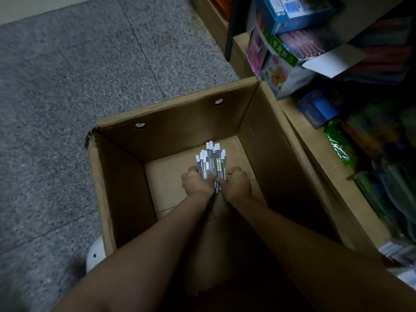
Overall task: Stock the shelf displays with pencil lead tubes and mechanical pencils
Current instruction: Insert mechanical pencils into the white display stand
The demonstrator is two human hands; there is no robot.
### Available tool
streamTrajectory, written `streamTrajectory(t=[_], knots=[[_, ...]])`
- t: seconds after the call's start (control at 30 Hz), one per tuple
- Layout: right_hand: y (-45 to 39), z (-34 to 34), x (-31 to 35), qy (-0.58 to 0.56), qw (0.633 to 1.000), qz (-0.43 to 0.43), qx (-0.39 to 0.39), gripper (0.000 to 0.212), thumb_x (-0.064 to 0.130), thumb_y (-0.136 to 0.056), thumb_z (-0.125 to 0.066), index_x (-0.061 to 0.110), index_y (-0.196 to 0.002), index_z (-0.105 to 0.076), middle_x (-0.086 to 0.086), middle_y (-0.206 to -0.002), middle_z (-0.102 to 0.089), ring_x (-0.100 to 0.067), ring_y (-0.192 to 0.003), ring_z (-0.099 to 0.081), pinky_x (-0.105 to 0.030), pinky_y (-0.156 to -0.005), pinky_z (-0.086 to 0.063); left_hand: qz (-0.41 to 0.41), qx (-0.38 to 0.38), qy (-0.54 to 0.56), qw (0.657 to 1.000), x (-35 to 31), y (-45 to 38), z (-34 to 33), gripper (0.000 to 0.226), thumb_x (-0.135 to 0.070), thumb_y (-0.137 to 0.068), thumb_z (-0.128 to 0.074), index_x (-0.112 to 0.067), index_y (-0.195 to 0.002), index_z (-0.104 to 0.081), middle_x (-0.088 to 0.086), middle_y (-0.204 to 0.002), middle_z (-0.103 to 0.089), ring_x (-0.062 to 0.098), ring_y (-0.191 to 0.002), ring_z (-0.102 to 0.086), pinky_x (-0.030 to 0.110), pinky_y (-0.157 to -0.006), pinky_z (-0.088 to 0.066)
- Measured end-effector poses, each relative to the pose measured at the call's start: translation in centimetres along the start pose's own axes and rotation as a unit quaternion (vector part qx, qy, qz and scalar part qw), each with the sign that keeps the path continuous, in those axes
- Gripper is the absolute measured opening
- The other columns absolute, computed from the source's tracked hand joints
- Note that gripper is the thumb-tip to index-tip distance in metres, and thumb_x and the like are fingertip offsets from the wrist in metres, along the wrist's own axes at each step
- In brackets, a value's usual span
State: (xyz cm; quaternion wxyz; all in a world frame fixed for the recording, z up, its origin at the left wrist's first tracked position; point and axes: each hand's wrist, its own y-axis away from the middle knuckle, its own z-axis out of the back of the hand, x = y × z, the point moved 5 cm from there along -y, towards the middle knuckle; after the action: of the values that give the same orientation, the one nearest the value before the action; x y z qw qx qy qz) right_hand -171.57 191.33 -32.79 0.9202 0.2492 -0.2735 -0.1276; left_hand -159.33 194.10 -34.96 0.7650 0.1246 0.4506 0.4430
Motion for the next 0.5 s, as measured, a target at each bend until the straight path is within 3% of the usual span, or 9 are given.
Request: streamTrajectory(t=[0.17, 0.27, 0.4, 0.5], knots=[[0.0, 0.0, -0.3, -0.038, 0.999, 0.013, -0.011, 0.024, 0.019, -0.092, -0.063, 0.005, -0.111, -0.059, -0.014, -0.115, -0.063, -0.028, -0.106, -0.059, -0.032, -0.082, -0.045, -0.002, -0.017, 0.038, 0.999, 0.2, 0.1, -0.8, 0.03, -0.02, -0.087, -0.067, -0.006, -0.112, -0.059, 0.018, -0.117, -0.06, 0.033, -0.109, -0.057, 0.04, -0.095, -0.047], [0.0, 0.1, -0.5, -0.06, 0.998, 0.019, -0.011, 0.023, 0.016, -0.096, -0.056, 0.003, -0.114, -0.059, -0.016, -0.117, -0.063, -0.03, -0.108, -0.058, -0.03, -0.084, -0.043, -0.008, -0.037, 0.06, 0.997, 0.2, 0.4, -0.9, 0.025, -0.014, -0.094, -0.057, -0.004, -0.116, -0.059, 0.019, -0.118, -0.06, 0.033, -0.107, -0.058, 0.038, -0.094, -0.046], [0.1, 0.8, -1.1, -0.073, 0.997, 0.002, 0.0, 0.024, 0.015, -0.101, -0.045, 0.0, -0.116, -0.058, -0.018, -0.112, -0.064, -0.031, -0.106, -0.06, -0.027, -0.077, -0.043, -0.001, -0.037, 0.085, 0.996, 0.2, 0.6, -0.2, 0.024, -0.017, -0.1, -0.048, -0.004, -0.119, -0.053, 0.016, -0.115, -0.061, 0.029, -0.099, -0.058, 0.034, -0.084, -0.045], [0.7, 1.6, -1.4, -0.124, 0.992, -0.01, 0.033, 0.022, 0.011, -0.102, -0.042, 0.0, -0.112, -0.058, -0.013, -0.099, -0.061, -0.022, -0.092, -0.058, -0.018, -0.065, -0.046, -0.013, -0.024, 0.094, 0.995, -0.2, 0.9, 0.9, 0.023, -0.021, -0.101, -0.044, -0.009, -0.121, -0.048, 0.013, -0.107, -0.063, 0.029, -0.094, -0.059, 0.034, -0.081, -0.046]])
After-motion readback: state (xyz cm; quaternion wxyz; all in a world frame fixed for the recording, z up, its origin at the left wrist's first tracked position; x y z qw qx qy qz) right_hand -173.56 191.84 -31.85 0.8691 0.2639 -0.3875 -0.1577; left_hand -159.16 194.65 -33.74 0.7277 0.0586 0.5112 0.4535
